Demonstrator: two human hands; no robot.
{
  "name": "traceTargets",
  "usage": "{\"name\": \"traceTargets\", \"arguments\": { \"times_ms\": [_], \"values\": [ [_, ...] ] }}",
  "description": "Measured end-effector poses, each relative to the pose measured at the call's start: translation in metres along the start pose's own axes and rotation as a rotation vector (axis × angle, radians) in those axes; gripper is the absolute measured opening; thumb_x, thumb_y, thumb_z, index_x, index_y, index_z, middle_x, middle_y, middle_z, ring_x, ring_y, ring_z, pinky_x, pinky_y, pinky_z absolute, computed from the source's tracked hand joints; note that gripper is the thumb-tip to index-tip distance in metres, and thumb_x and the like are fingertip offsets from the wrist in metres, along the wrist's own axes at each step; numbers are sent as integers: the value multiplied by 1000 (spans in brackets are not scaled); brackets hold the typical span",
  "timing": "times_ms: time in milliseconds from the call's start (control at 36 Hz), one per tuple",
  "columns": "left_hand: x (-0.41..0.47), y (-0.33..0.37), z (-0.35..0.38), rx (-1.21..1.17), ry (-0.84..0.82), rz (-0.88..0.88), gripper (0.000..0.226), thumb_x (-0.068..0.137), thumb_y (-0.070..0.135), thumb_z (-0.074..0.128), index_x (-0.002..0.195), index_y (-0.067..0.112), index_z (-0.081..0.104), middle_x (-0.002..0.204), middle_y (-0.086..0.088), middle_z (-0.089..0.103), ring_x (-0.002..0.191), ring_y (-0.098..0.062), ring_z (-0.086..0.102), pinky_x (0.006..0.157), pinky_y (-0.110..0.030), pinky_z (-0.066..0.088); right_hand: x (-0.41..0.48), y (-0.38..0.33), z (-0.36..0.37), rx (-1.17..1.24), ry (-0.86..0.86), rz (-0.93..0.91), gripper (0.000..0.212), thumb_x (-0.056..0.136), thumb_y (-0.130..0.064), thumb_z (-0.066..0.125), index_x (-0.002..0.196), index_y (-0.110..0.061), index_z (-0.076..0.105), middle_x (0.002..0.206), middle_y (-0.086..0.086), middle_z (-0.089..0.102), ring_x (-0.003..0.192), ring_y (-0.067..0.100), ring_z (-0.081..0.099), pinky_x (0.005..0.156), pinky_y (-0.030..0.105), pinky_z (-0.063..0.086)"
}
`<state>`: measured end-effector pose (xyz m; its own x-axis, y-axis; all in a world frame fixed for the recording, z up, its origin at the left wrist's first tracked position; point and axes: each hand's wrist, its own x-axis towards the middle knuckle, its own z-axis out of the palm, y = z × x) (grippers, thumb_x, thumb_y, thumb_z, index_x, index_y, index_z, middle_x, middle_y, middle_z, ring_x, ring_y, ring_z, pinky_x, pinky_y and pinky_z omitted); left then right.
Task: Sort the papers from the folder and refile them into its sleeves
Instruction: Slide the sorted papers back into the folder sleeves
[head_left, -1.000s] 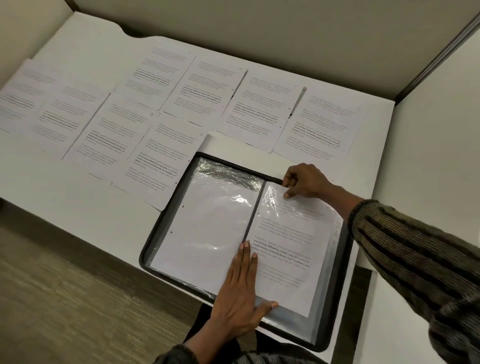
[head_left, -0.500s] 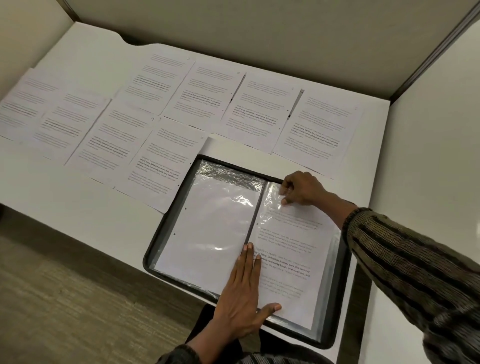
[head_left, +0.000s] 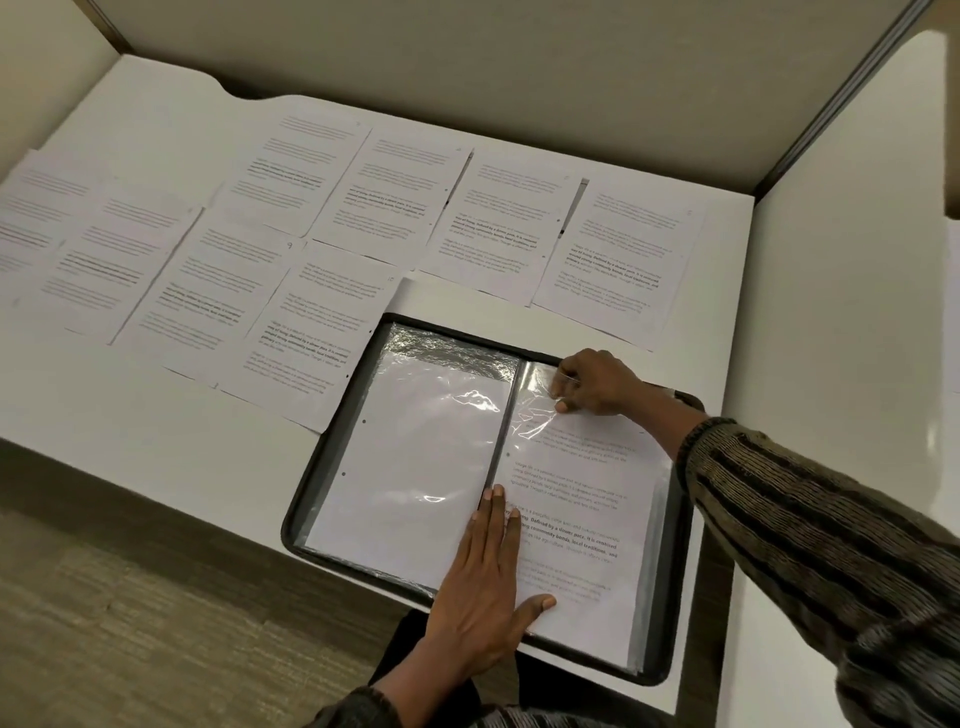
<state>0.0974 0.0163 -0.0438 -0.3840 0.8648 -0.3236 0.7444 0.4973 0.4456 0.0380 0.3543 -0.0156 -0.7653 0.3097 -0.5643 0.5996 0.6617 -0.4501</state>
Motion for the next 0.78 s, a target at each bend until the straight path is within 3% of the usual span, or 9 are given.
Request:
{"name": "traceTargets", "arguments": {
  "times_ms": [83,167,250,333,472,556,639,722,778],
  "values": [
    [1,-2,4,19,16,-1,104,104,77,30,163,13,-26,169,-9,-37,158,-23,-31,127,-35,-17,-5,-2,-3,-101,48,38,33,75,-42,91,94,-30,68,97,-10,65,98,20,62,81,36,48],
    [2,-4,8,16,25,3,102,105,76,31,163,16,-28,170,-9,-35,159,-22,-30,128,-34,-16,-16,-8,-14,-349,44,86,54,69,-62,89,96,-24,61,95,-3,64,92,22,62,83,38,51],
    [1,-4,6,11,23,-5,101,105,75,32,161,20,-32,169,-7,-37,158,-21,-32,128,-37,-19,-30,-5,-27,-512,50,125,54,67,-63,89,79,-23,55,85,-3,59,101,23,60,97,44,43],
    [2,-3,2,16,-26,-17,101,106,74,30,159,19,-35,165,-4,-46,154,-18,-39,126,-36,-19,-45,2,-33,-552,55,134,48,65,-63,90,76,-26,61,98,-1,52,115,25,41,105,51,35],
    [2,-7,4,19,-27,-9,100,106,73,31,161,19,-31,167,-3,-42,157,-18,-34,127,-36,-15,-69,27,-29,26,159,94,40,60,-48,99,74,-27,69,111,6,59,102,19,58,78,33,47],
    [2,-5,0,29,-49,-18,98,106,72,31,161,18,-30,165,-1,-46,155,-17,-37,127,-34,-16,-87,43,-8,306,352,159,65,60,-49,99,112,-29,66,125,5,55,112,19,59,85,31,44],
    [3,-2,-3,23,-65,-54,97,105,72,32,164,21,-26,164,3,-47,154,-15,-38,128,-34,-13,-108,47,17,554,428,269,112,66,-50,97,154,-24,33,139,1,49,125,18,50,100,35,44],
    [6,0,-6,1,-68,-79,94,104,72,34,168,23,-15,167,6,-42,156,-13,-34,126,-32,-12,-124,55,47,650,414,349,118,66,-55,95,157,-24,27,151,6,46,130,22,51,104,36,46],
    [8,1,-10,-27,-70,-97,89,104,70,36,169,24,-5,171,6,-33,159,-13,-26,127,-31,-7,-134,59,67,656,421,393,113,65,-56,95,153,-25,32,140,6,55,125,24,57,104,42,52]
  ]
}}
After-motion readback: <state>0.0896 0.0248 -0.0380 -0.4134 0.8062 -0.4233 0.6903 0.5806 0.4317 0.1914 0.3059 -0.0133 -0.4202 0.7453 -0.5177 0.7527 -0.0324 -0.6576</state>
